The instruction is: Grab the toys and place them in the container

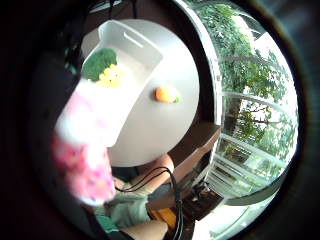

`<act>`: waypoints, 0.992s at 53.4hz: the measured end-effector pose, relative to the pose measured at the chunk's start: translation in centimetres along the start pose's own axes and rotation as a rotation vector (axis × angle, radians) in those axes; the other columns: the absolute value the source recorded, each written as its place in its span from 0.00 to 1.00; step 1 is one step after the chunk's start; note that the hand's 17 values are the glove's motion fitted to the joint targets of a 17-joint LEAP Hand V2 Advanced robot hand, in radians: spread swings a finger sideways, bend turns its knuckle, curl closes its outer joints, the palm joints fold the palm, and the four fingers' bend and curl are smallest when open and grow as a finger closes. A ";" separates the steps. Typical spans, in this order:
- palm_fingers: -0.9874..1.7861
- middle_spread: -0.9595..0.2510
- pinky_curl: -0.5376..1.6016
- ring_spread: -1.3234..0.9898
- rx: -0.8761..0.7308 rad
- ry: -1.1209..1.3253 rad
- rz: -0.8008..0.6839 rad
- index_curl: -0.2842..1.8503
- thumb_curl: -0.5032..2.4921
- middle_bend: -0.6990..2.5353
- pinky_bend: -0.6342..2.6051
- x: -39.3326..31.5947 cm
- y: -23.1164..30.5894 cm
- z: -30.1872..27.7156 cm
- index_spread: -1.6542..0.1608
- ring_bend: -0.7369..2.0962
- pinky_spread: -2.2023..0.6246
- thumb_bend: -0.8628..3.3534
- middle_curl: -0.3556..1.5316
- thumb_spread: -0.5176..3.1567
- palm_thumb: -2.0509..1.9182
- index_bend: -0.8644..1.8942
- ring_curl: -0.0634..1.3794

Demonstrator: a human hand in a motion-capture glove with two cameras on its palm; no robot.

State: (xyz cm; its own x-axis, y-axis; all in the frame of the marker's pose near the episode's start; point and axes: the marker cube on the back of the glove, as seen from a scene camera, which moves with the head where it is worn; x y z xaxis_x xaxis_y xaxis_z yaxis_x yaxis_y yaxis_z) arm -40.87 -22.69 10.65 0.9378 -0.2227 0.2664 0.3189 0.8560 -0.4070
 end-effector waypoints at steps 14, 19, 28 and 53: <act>0.16 0.76 0.45 0.52 0.094 -0.084 0.053 0.22 0.41 0.26 0.54 6.1 1.1 -2.1 0.79 0.47 0.75 0.19 0.51 0.40 0.53 0.36 0.38; 0.20 0.77 0.43 0.54 0.072 -0.070 0.124 0.21 0.38 0.25 0.50 9.2 1.9 -3.9 0.79 0.42 0.77 0.19 0.47 0.42 0.52 0.34 0.33; 0.22 0.79 0.41 0.56 0.145 0.020 0.247 0.21 0.34 0.25 0.46 15.5 3.3 -6.3 0.79 0.38 0.78 0.19 0.42 0.44 0.49 0.33 0.30; 0.26 0.78 0.40 0.57 0.005 -0.073 0.249 0.18 0.27 0.26 0.42 26.9 -4.8 8.3 0.78 0.35 0.78 0.20 0.37 0.51 0.51 0.32 0.30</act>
State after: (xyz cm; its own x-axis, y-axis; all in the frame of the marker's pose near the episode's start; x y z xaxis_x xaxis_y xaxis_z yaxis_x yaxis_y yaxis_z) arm -18.31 -28.96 27.01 0.9748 0.0296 0.2212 0.0785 0.8824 -0.4640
